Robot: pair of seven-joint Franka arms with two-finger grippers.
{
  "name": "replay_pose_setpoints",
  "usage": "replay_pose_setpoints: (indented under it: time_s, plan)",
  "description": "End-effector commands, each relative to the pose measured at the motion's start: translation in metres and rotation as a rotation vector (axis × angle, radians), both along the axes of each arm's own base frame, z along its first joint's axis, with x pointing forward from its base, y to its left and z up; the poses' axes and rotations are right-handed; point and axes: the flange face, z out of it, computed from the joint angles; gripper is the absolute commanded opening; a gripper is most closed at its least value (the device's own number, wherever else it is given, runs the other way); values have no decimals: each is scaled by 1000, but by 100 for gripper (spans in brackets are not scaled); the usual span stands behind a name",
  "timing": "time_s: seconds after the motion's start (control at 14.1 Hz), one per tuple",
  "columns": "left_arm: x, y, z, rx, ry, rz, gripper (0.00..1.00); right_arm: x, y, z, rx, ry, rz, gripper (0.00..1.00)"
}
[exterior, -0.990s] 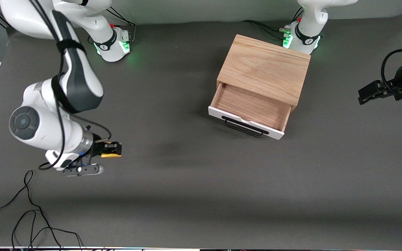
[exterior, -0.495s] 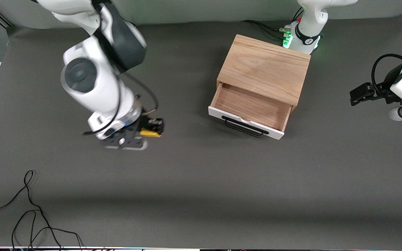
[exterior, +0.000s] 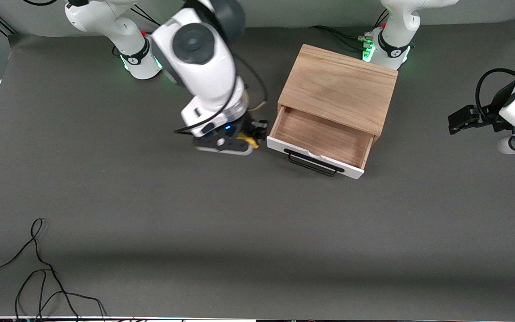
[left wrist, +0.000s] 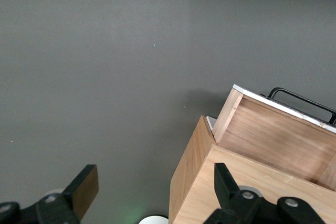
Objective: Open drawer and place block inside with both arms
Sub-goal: 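Carry the yellow cube over the open drawer with the right gripper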
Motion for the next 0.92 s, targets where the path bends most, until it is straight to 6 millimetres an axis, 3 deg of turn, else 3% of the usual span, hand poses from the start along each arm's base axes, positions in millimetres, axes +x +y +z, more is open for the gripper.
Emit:
replay_pose_setpoints:
  time_s: [0.0, 0.21, 0.49, 0.71, 0.85]
  plan:
    - [-44, -7, -3, 14, -56, -32, 98, -16, 43, -12, 10, -19, -41, 0]
    - [-53, -1, -8, 17, -68, -40, 99, -35, 75, -36, 11, -30, -43, 0]
    - [-46, -4, -14, 16, -60, -45, 99, -62, 114, -93, -50, -45, -25, 0]
    - [-45, -6, -13, 14, -65, -47, 99, -63, 124, -124, -66, -61, -41, 0]
    - [-44, -3, -13, 12, -71, -41, 100, -72, 133, -134, -67, -63, -27, 0]
